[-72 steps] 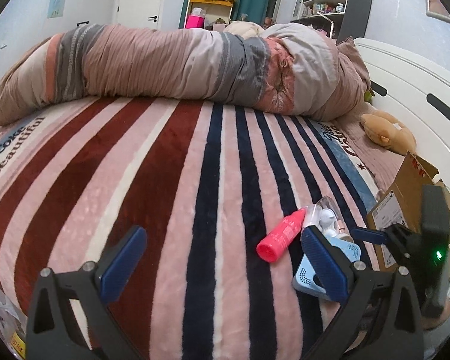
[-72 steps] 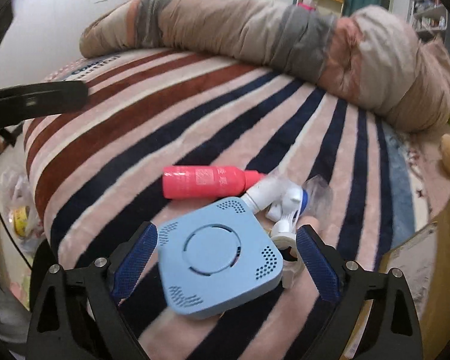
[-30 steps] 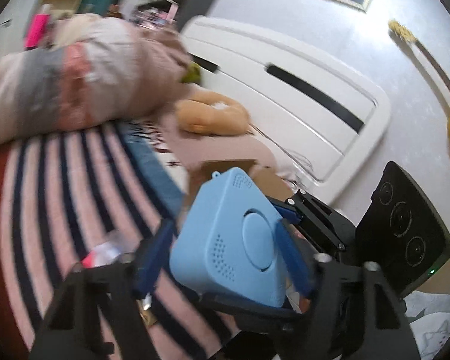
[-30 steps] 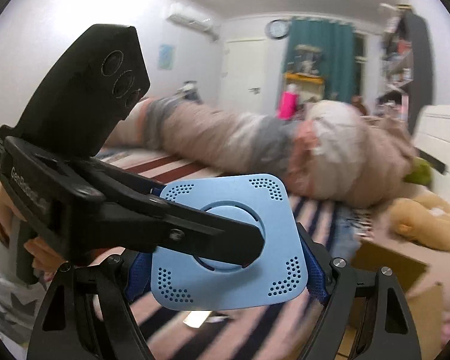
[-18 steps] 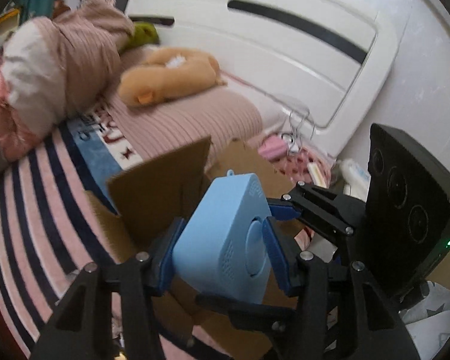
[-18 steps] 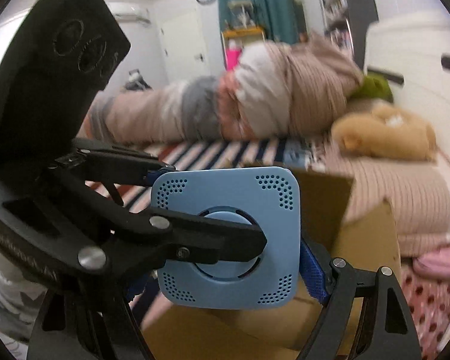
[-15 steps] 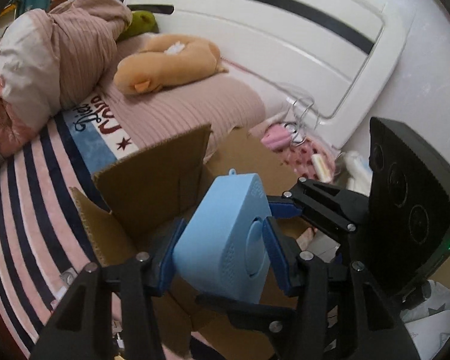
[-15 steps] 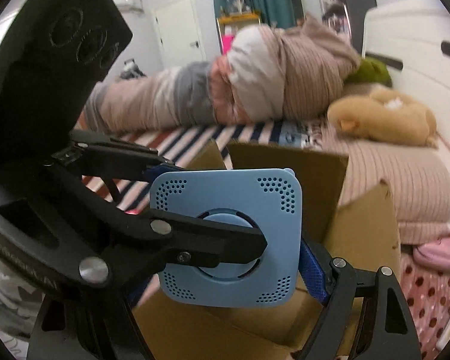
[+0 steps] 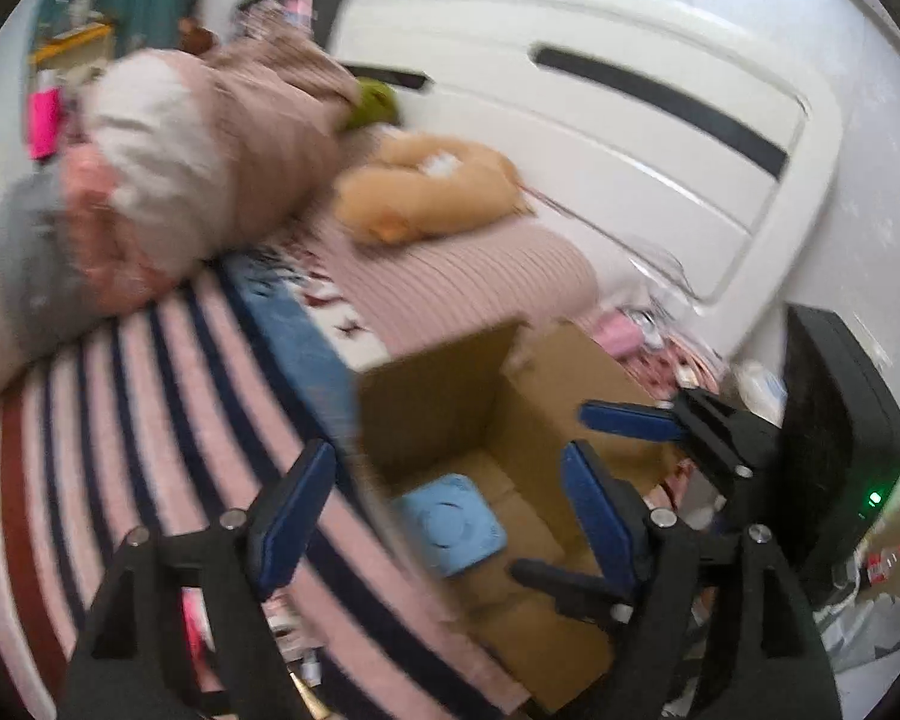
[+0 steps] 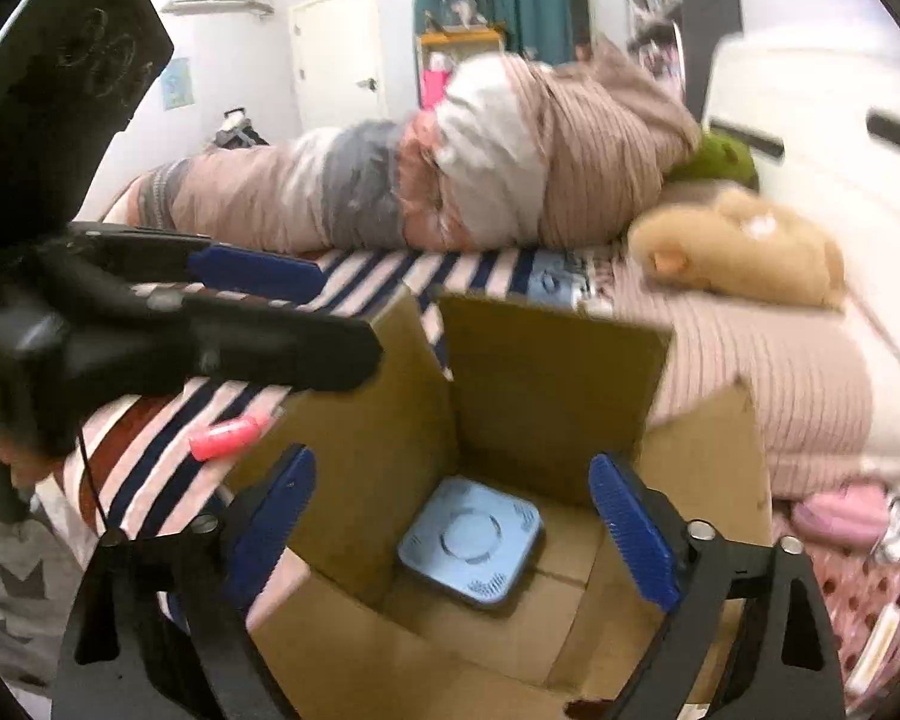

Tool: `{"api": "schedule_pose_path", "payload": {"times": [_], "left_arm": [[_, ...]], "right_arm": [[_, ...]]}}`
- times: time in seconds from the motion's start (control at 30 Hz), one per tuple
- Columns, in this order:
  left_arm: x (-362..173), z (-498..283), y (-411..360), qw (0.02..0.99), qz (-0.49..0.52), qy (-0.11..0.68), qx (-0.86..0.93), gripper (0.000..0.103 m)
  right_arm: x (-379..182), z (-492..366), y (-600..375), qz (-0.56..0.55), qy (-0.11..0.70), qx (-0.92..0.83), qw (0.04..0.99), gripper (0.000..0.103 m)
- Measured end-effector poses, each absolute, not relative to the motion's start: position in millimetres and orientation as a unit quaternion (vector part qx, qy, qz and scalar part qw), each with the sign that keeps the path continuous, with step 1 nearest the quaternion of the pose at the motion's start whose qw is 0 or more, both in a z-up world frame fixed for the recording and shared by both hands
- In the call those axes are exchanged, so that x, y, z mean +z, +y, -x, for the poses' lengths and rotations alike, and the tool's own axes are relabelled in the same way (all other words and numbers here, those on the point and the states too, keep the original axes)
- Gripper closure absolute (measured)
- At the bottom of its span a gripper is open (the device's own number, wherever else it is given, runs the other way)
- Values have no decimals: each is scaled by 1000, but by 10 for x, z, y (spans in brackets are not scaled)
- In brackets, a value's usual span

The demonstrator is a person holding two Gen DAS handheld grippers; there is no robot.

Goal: Organize rigid objects
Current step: 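Carry the blue device into the cardboard box and open the right tool, then grasp the pink spray bottle with the right tool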

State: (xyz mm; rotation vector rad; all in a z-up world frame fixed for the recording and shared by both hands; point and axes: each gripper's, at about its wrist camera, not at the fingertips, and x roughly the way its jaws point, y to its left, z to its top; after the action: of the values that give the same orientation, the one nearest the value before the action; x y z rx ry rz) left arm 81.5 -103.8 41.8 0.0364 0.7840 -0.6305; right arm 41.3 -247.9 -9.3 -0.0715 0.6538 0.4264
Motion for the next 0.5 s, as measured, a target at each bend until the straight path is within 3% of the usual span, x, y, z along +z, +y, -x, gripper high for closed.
{"api": "schedule_pose_path", "payload": {"times": [0.3,0.47,0.5], "left_arm": [[397,-420,373,936,30,323,-138,20],[15,-292,1050,940,57,329,-70,19],[-58,-279,1136,940,59,331,-63,19]], "right_arm": [[247,-238,-1523,59,289,327,898,4],[13,-315,-785,72,323,374,866,7],[-113,-363,-630,68,341,386,854,12]]}}
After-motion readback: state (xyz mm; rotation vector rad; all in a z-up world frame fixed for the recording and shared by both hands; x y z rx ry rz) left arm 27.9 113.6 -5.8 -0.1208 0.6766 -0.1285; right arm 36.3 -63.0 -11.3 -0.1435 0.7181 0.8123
